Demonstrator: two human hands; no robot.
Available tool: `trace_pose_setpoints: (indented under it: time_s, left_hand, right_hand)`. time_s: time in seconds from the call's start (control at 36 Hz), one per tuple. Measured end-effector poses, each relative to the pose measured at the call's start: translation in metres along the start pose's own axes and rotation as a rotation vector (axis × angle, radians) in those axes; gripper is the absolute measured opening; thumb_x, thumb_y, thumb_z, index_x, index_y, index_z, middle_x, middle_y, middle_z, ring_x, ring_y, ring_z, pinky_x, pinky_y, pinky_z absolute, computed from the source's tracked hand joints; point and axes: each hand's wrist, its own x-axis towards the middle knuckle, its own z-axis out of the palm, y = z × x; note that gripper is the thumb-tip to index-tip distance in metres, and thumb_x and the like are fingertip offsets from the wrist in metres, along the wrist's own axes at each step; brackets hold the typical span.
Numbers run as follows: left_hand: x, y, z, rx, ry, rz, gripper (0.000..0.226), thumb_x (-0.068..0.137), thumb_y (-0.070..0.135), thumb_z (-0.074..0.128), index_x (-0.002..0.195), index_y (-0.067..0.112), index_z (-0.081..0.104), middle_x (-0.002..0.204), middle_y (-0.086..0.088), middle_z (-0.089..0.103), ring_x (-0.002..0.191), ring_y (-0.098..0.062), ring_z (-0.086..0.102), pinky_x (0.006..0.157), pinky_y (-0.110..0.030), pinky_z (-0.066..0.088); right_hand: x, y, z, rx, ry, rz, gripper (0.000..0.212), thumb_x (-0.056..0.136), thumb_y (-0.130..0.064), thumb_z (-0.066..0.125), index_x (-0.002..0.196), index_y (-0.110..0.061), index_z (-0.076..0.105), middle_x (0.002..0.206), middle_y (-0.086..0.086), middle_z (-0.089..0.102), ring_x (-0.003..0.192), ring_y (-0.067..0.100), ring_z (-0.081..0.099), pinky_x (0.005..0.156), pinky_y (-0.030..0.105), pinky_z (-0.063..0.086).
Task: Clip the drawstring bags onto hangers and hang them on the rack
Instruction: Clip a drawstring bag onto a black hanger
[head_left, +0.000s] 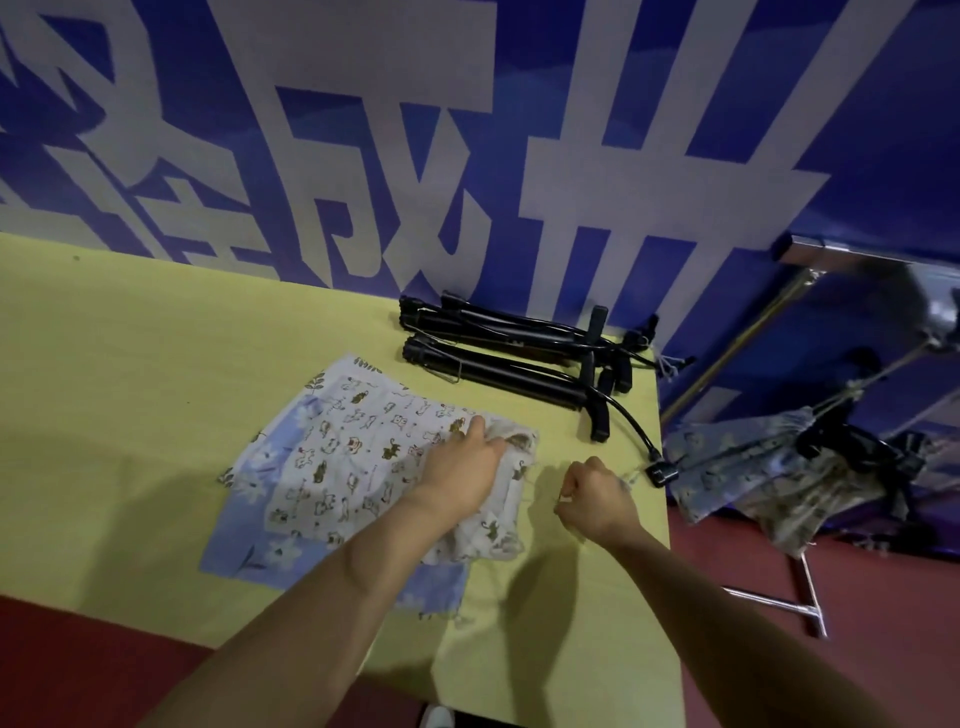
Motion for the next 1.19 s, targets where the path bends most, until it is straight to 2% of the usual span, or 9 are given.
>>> trace_pose_setpoints:
  time_s: [0.08,0.25,0.42,0.56,0.67,0.81,0.89,0.97,1.19]
  left_hand:
    - [0.003,-0.001,0.003,0.036,-0.045,0.001,0.043,0.087,-0.005,0.045,0.128,0.008,0.045,0.131,-0.013,0.036,0.103,-0.03,0.051,0.082,-0.041,0.047]
    - [0.005,0.001,0.007,-0.124,0.02,-0.049,0.073,0.083,-0.011,0.038,0.148,0.011,0.015,0.148,-0.007,0.023,0.087,-0.026,0.057,0.06,-0.033,0.043]
    - [0.006,0.003,0.012,-0.267,0.057,-0.07,0.072,0.084,-0.009,0.038,0.149,0.015,0.017,0.15,0.0,0.022,0.086,-0.025,0.058,0.064,-0.037,0.052]
    - [0.007,-0.002,0.01,-0.371,0.085,-0.052,0.075,0.084,-0.009,0.038,0.15,0.017,0.014,0.156,0.005,0.013,0.102,-0.031,0.059,0.074,-0.045,0.054]
    - [0.008,-0.008,0.005,-0.383,0.106,-0.052,0.075,0.085,-0.009,0.037,0.15,0.017,0.012,0.157,0.007,0.01,0.098,-0.025,0.059,0.068,-0.036,0.051]
    - [0.011,-0.016,-0.014,-0.464,0.137,-0.096,0.076,0.086,-0.007,0.04,0.151,0.02,0.01,0.158,0.009,0.009,0.115,-0.019,0.052,0.071,-0.027,0.048]
    - [0.013,-0.024,-0.03,-0.485,0.177,-0.115,0.073,0.088,-0.003,0.044,0.151,0.021,0.015,0.156,0.009,0.015,0.109,-0.021,0.055,0.077,-0.03,0.048]
    - [0.015,-0.036,-0.046,-0.509,0.231,-0.131,0.071,0.089,0.001,0.048,0.15,0.024,0.018,0.155,0.01,0.021,0.122,-0.021,0.049,0.092,-0.033,0.047]
    - [0.015,-0.069,-0.065,-0.469,0.303,-0.111,0.069,0.083,0.013,0.063,0.144,0.026,0.033,0.14,0.007,0.044,0.114,-0.018,0.053,0.087,-0.03,0.049]
  right_hand:
    - [0.0,0.003,0.001,0.026,-0.017,0.006,0.016,0.077,-0.018,0.062,0.091,-0.012,0.058,0.105,0.007,0.049,0.095,0.029,0.055,0.08,0.037,0.051]
    - [0.001,0.009,0.005,0.015,-0.071,-0.017,0.016,0.079,-0.008,0.056,0.094,-0.004,0.059,0.105,0.009,0.045,0.095,0.027,0.052,0.074,0.033,0.049]
    - [-0.002,0.011,0.009,0.038,-0.036,-0.064,0.016,0.086,-0.003,0.046,0.091,0.003,0.06,0.096,0.012,0.043,0.1,0.03,0.05,0.084,0.035,0.048]
    - [-0.006,0.01,0.003,0.128,0.023,-0.037,0.015,0.079,-0.015,0.057,0.084,-0.002,0.06,0.098,0.011,0.052,0.089,0.03,0.055,0.077,0.037,0.049]
    - [-0.007,-0.001,-0.012,0.227,0.113,-0.042,0.008,0.08,-0.021,0.061,0.081,-0.015,0.056,0.084,0.002,0.061,0.079,0.024,0.058,0.067,0.03,0.044]
    - [-0.001,-0.04,-0.033,0.373,0.098,-0.236,0.018,0.083,-0.019,0.063,0.071,-0.03,0.055,0.07,-0.008,0.062,0.06,0.012,0.058,0.062,0.035,0.053]
    - [0.003,-0.071,-0.04,0.352,0.116,-0.357,0.008,0.084,-0.017,0.061,0.077,-0.02,0.064,0.076,-0.005,0.067,0.071,0.015,0.064,0.07,0.039,0.055]
    - [0.01,-0.097,-0.043,0.275,0.133,-0.434,0.011,0.086,-0.02,0.06,0.083,-0.013,0.069,0.084,0.0,0.069,0.079,0.018,0.063,0.073,0.043,0.053]
    - [0.022,-0.122,-0.056,0.242,0.245,-0.533,0.015,0.092,-0.026,0.056,0.096,-0.018,0.069,0.097,-0.005,0.064,0.095,0.012,0.055,0.078,0.035,0.049]
